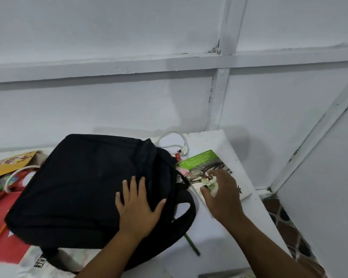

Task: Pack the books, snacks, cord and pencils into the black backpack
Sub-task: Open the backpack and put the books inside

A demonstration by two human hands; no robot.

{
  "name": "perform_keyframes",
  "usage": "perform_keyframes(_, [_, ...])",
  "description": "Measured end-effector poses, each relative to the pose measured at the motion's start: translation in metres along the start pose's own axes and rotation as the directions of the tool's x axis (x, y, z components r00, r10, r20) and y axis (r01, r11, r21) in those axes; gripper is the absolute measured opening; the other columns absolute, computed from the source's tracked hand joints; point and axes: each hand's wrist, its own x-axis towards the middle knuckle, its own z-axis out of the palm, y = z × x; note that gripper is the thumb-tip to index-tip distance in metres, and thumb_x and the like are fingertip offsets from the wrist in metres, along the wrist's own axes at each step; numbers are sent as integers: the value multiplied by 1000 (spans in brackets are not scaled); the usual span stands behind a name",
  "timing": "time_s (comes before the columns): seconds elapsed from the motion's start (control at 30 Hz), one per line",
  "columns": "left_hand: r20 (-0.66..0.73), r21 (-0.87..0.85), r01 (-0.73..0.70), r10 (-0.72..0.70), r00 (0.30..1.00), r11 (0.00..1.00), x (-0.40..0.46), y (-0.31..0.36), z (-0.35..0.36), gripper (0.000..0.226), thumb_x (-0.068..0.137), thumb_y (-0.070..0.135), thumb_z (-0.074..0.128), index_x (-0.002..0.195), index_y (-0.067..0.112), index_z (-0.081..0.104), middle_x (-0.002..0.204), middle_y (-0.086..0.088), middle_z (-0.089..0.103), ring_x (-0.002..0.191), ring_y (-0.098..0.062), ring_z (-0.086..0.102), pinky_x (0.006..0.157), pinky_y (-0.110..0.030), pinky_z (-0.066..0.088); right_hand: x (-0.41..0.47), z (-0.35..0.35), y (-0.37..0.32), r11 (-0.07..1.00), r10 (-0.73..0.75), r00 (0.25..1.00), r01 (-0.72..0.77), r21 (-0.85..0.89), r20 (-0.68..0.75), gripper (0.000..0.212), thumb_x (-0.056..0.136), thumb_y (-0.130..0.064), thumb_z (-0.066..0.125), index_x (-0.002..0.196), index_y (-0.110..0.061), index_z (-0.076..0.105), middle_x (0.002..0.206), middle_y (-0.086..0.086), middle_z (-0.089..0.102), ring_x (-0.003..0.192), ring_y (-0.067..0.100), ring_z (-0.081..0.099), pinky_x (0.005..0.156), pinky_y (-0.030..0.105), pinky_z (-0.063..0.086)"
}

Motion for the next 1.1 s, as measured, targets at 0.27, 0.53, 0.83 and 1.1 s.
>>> perform_keyframes(0.27, [-97,33,-63,66,993,997,-1,-6,10,102,82,85,3,159,19,16,167,-7,15,155,-26,-2,123,-53,3,8,-21,41,861,438,887,-365,-355,149,125,56,-87,64,150,-17,19,148,11,35,139,33,28,110,48,28])
perform_keyframes(0.53, [-73,70,-66,72,995,995,0,-8,9,124,67,101,7,160,18,13,167,-7,13,155,-27,-3,122,-53,3,18,-35,47,811,525,843,-536,234,112,98,51,-23,98,133,-15,46,121,12,59,109,26,58,92,35,48])
perform_keyframes(0.83, [-98,4,-25,25,995,1000,-1,-5,5,105,78,89,14,158,21,22,165,-4,23,155,-24,6,122,-52,8,-12,-18,30,-31,484,769,-462,887,417,59,77,4,70,131,-16,59,122,13,69,113,32,66,96,57,51])
perform_keyframes(1.1, [35,-64,17,-15,999,998,16,4,-29,63,93,33,57,147,13,31,140,-13,46,119,-34,54,98,-50,46,-10,-36,1,322,556,798,-463,826,230,38,90,2,63,121,-19,53,115,7,69,101,26,69,72,44,60])
